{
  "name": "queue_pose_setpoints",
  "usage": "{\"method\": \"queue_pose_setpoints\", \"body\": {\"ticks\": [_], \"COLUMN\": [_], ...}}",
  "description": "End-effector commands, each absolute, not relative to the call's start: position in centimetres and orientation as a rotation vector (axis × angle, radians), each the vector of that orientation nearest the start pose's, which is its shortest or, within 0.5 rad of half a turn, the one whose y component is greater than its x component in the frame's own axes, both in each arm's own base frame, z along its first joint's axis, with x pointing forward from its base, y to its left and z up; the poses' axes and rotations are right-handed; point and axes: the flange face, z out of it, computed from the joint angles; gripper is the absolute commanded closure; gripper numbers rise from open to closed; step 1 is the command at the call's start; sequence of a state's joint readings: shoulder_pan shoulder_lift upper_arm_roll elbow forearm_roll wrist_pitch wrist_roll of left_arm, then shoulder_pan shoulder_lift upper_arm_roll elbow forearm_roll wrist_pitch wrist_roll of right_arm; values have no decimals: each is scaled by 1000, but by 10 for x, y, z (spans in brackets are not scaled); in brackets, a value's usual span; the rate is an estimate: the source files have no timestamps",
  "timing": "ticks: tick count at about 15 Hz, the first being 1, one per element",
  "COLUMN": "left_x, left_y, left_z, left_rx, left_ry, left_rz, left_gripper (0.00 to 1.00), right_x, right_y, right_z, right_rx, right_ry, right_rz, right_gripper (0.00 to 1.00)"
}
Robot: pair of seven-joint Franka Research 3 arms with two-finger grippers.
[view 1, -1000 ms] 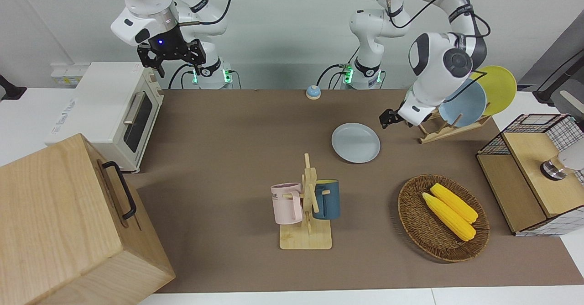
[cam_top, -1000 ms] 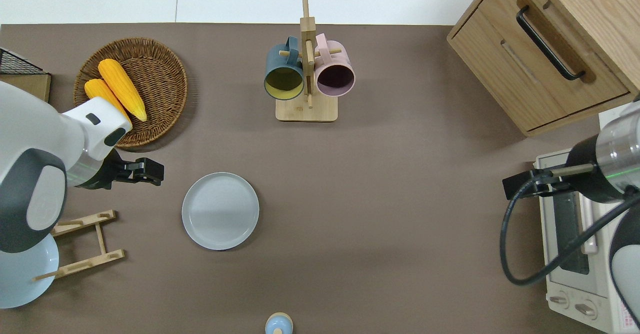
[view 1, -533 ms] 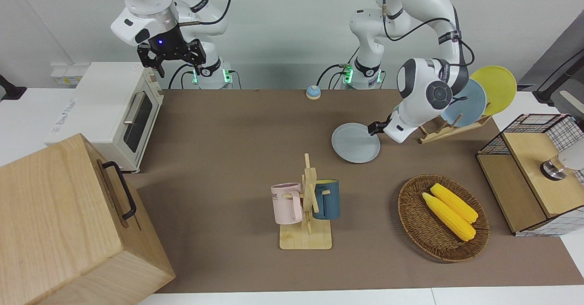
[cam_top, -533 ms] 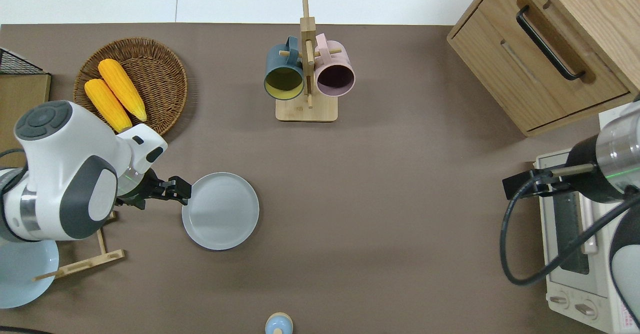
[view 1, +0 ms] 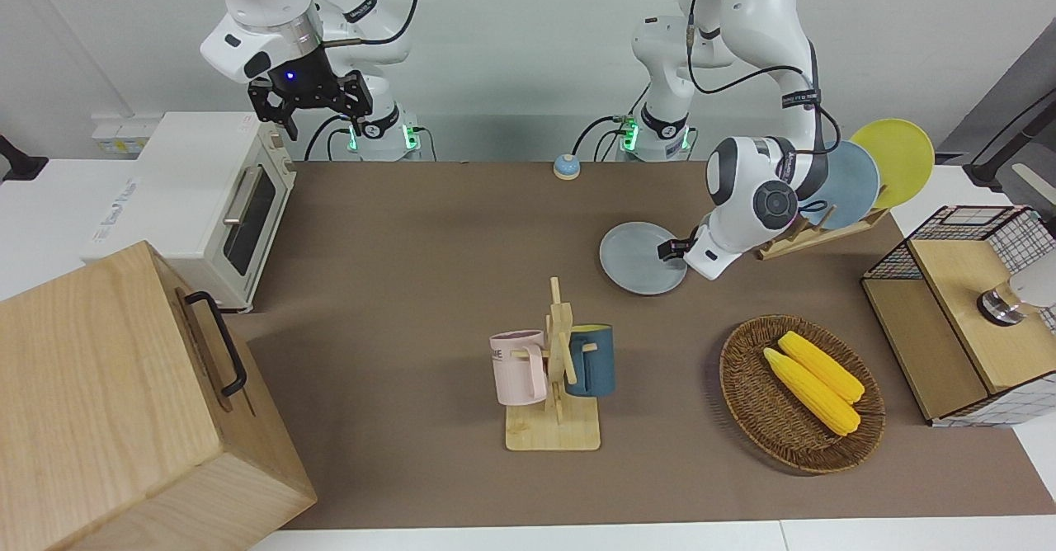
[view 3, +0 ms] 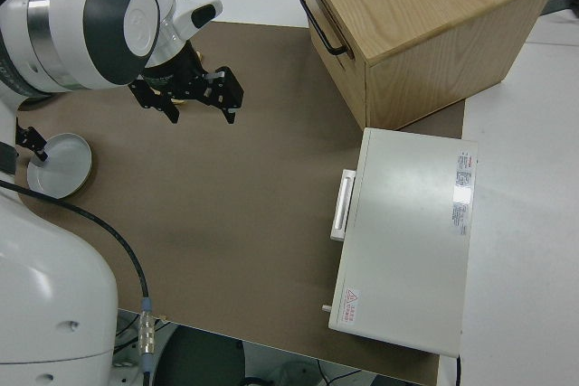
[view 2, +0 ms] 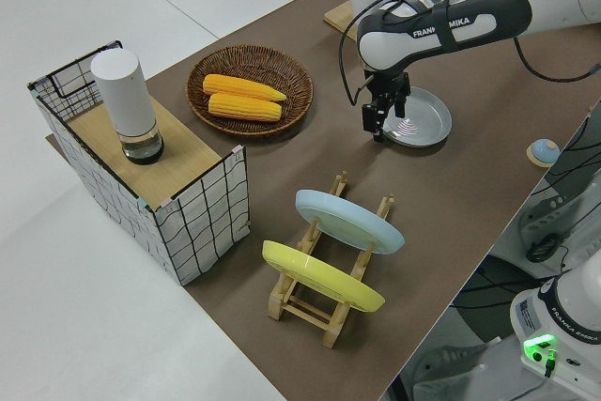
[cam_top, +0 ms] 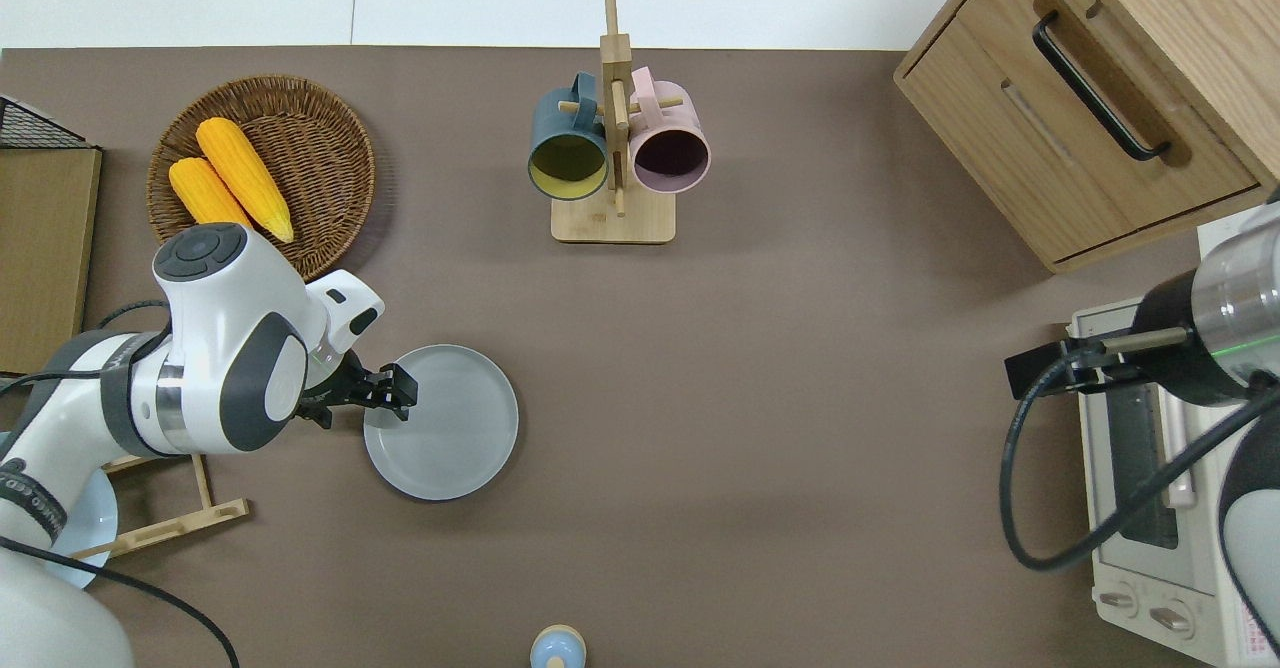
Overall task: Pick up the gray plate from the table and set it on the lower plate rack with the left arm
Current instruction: 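Close the left gripper on the gray plate's rim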
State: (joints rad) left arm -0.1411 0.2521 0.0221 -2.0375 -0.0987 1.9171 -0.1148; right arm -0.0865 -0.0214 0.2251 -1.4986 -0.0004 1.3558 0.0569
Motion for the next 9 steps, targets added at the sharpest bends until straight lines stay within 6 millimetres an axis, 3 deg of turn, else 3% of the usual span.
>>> {"method": "queue_pose_setpoints", "body": {"ticks": [1,5,9], "left_x": [536,536,536], "left_y": [-72,-71,-72], "left_z": [288,285,283], "left_rx": [-3127,-3123,-3120], "left_ry": [-101,-123,-123], "left_rz": [579,586,591], "left_gripper": [117,633,931], "right_x": [517,517,517], "right_y": [71,70,71], "right_z": [656,656,656], "right_rx": [-3148,-3148,-3148], "right_ry": [-123,-121,-123], "right_rz": [198,198,198], "right_gripper": [11,11,11]}}
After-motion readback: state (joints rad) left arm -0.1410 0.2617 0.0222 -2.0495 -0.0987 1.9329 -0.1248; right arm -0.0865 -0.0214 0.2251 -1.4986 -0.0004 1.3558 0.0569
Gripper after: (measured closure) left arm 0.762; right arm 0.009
